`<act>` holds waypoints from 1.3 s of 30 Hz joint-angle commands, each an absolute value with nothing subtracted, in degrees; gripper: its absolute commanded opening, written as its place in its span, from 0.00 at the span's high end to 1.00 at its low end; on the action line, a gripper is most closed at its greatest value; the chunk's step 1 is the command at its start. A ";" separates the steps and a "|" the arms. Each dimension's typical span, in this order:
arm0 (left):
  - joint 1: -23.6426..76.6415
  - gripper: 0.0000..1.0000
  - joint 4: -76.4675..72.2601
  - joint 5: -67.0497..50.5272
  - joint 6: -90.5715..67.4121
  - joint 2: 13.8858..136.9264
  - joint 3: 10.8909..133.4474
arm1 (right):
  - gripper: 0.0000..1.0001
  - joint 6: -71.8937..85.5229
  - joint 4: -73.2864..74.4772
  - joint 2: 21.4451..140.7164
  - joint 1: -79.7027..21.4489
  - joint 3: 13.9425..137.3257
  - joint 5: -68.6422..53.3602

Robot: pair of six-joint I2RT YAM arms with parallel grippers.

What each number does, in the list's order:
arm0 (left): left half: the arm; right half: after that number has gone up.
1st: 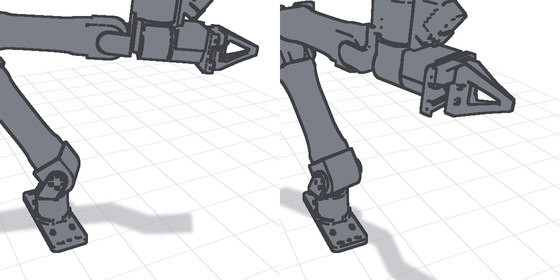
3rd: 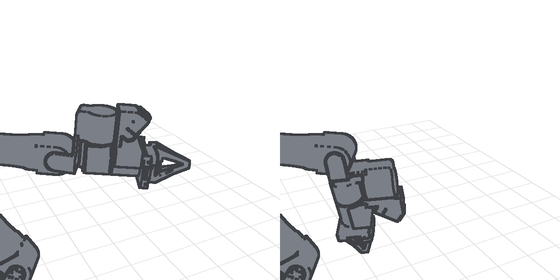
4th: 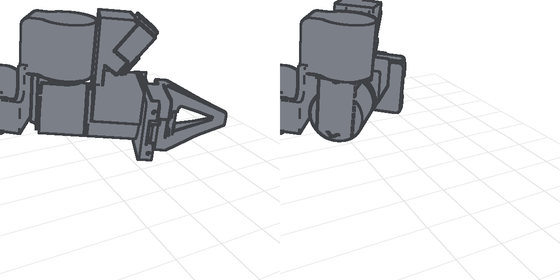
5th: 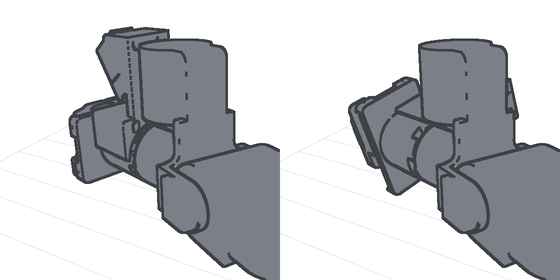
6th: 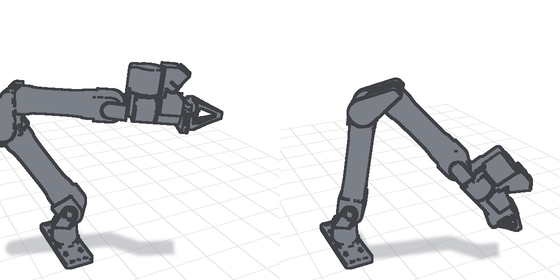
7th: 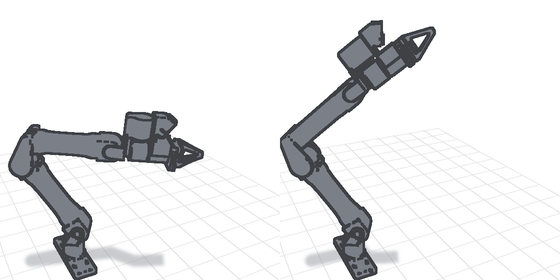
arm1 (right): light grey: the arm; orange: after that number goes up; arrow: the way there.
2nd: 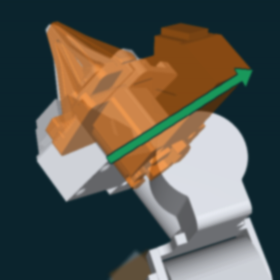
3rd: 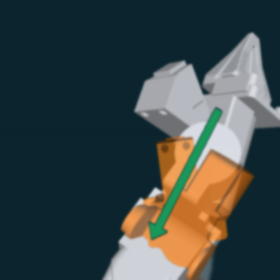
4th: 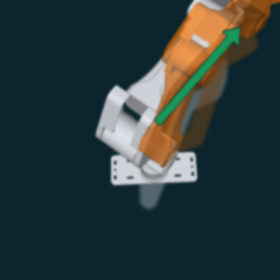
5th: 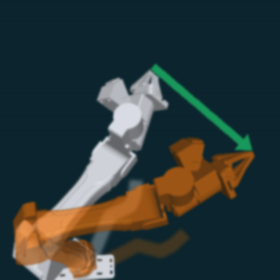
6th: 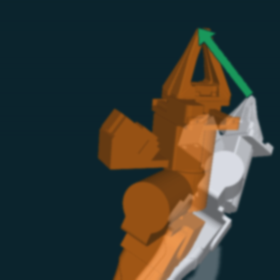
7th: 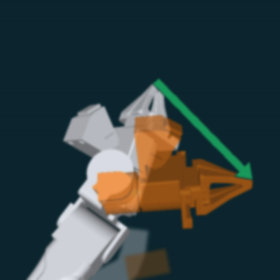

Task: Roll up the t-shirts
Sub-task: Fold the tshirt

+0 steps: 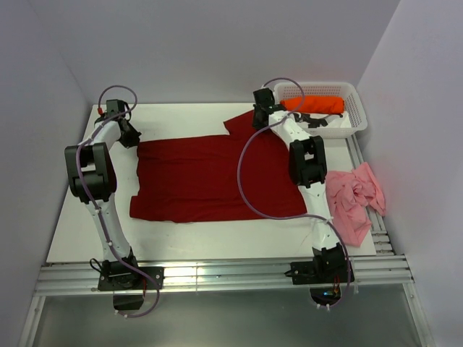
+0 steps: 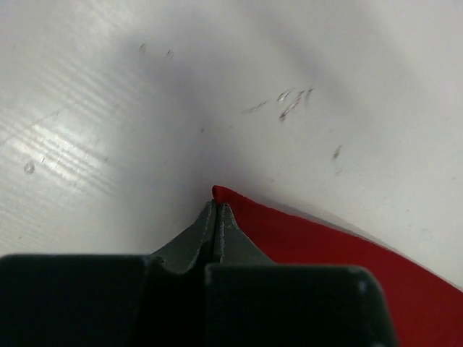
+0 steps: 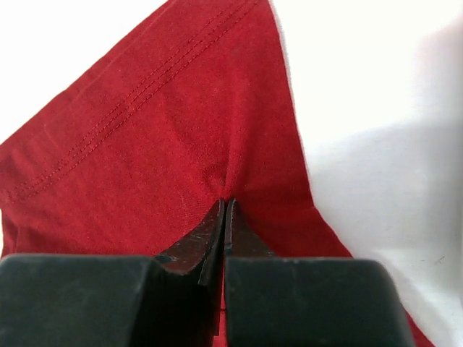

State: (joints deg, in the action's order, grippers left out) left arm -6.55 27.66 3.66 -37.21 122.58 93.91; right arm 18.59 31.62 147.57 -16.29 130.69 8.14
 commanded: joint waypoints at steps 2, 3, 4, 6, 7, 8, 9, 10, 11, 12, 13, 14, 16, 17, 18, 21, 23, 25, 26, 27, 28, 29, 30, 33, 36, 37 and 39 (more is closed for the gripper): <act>-6.24 1.00 28.30 3.34 -37.62 124.36 99.84 | 1.00 21.97 24.19 140.02 -13.36 125.69 8.35; -6.24 1.00 28.39 3.34 -37.53 124.63 100.37 | 1.00 22.76 23.30 139.31 -13.19 123.77 7.57; -6.24 1.00 28.48 3.17 -37.44 125.06 101.07 | 1.00 23.11 22.51 138.18 -12.66 122.79 7.12; -6.24 1.00 28.74 3.25 -37.35 125.07 101.69 | 1.00 23.99 20.31 137.20 -12.22 120.51 5.63; -6.15 1.00 28.65 3.25 -37.27 125.07 101.52 | 1.00 24.08 19.61 136.94 -12.13 119.98 5.54; -6.24 1.00 28.57 3.25 -37.27 124.98 101.43 | 1.00 24.26 18.99 136.32 -12.04 119.54 5.45; -6.24 1.00 28.48 3.25 -37.18 124.81 101.25 | 1.00 24.34 18.72 136.14 -12.13 118.75 5.54; -6.24 1.00 27.87 3.16 -37.00 124.46 100.64 | 1.00 24.26 18.29 135.71 -12.04 118.13 5.36; -6.15 1.00 27.43 3.08 -36.83 124.19 100.29 | 1.00 24.26 17.24 134.92 -12.04 117.43 5.36; -6.24 1.00 27.07 2.82 -36.57 123.67 99.50 | 1.00 24.26 16.70 134.48 -12.04 115.77 5.36; -6.24 1.00 26.46 2.73 -36.48 123.40 99.23 | 1.00 24.26 16.09 133.95 -12.13 114.79 5.36; -6.24 1.00 26.11 2.46 -36.39 123.22 98.88 | 1.00 24.26 14.87 133.51 -12.04 114.00 5.19; -6.15 1.00 25.58 1.93 -36.12 122.52 98.09 | 1.00 24.17 13.63 131.84 -12.13 111.45 4.92; -6.24 1.00 25.40 1.85 -36.12 122.35 97.91 | 1.00 24.08 12.49 131.23 -12.13 110.66 4.49; -6.15 1.00 25.23 1.67 -36.12 122.08 97.56 | 1.00 24.00 11.87 130.09 -12.13 109.26 4.31; -6.24 1.00 24.52 1.49 -36.12 120.42 96.33 | 1.00 24.08 10.11 128.33 -12.13 106.45 3.96; -6.15 1.00 24.35 1.67 -36.30 119.80 95.72 | 1.00 24.08 8.97 126.66 -12.04 105.04 3.78; -6.24 1.00 23.82 1.41 -36.39 118.66 94.66 | 1.00 24.26 8.18 125.08 -12.04 102.93 3.34; -6.24 1.00 23.64 1.41 -36.47 118.22 94.22 | 1.00 24.26 7.65 124.63 -12.04 102.40 3.34; -6.15 1.00 23.47 1.41 -36.56 117.52 93.52 | 1.00 24.17 7.39 124.37 -12.04 101.44 2.64; -6.24 1.00 23.38 1.41 -36.56 117.25 93.25 | 1.00 24.00 7.38 124.10 -12.13 101.08 2.20; -6.24 1.00 23.38 1.41 -36.65 116.99 93.08 | 1.00 23.99 7.03 123.49 -12.22 100.64 1.94; -6.24 0.99 23.20 1.32 -36.56 116.37 92.47 | 1.00 24.08 6.86 123.14 -12.13 99.59 1.93; -6.15 1.00 22.85 1.58 -36.65 115.06 91.15 | 1.00 24.17 5.89 121.56 -12.22 96.96 1.76; -6.24 1.00 22.68 1.84 -36.83 113.74 90.18 | 1.00 24.17 5.89 120.50 -12.30 95.46 1.67; -6.24 1.00 22.76 1.85 -36.83 113.47 90.00 | 1.00 24.17 6.06 120.24 -12.39 94.93 1.58; -6.15 1.00 22.68 1.93 -37.09 112.77 89.39 | 1.00 24.35 5.71 119.10 -12.48 93.35 1.93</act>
